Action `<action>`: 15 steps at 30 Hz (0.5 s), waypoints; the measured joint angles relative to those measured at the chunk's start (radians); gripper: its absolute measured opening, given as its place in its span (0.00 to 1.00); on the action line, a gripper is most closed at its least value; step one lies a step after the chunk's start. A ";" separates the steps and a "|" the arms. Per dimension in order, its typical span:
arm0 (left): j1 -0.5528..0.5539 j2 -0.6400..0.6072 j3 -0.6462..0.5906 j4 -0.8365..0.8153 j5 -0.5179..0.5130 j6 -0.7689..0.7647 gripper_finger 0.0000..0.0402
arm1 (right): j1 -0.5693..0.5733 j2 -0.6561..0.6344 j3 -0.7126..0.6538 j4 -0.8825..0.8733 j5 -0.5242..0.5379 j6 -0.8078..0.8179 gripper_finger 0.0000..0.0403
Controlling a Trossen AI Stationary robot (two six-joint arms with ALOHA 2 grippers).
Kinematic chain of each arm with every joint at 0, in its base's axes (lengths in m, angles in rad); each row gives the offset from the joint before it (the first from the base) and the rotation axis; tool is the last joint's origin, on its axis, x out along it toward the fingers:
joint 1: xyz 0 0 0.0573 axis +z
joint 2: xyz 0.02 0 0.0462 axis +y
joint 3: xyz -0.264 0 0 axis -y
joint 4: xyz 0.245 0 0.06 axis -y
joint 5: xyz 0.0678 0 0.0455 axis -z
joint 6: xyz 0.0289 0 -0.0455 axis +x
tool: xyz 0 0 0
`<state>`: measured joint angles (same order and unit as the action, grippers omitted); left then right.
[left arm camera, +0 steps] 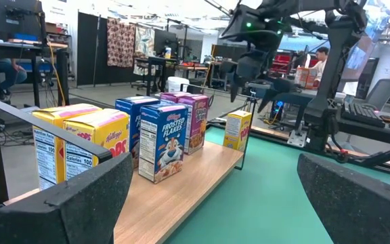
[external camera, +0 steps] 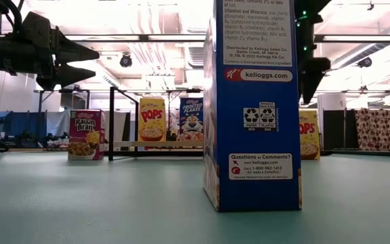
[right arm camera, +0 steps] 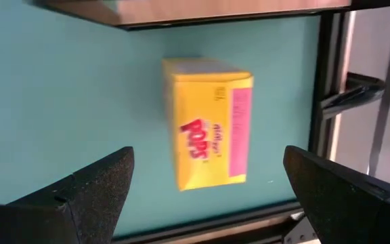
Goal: Stack cereal on shelf
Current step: Move the yellow cereal box to the front of the shelf
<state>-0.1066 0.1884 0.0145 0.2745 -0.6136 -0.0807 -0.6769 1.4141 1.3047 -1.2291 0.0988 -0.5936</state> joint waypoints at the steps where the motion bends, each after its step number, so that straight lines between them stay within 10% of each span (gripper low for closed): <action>1: 0.000 0.000 0.000 0.000 0.000 0.000 1.00 | -0.010 0.000 -0.005 0.011 0.000 -0.009 0.92; 15: 0.000 0.000 0.000 0.000 0.000 0.000 1.00 | -0.097 0.000 -0.070 0.148 -0.062 -0.122 0.92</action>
<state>-0.1070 0.1886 0.0147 0.2749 -0.6132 -0.0807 -0.7734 1.4141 1.2342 -1.0815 0.0372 -0.7156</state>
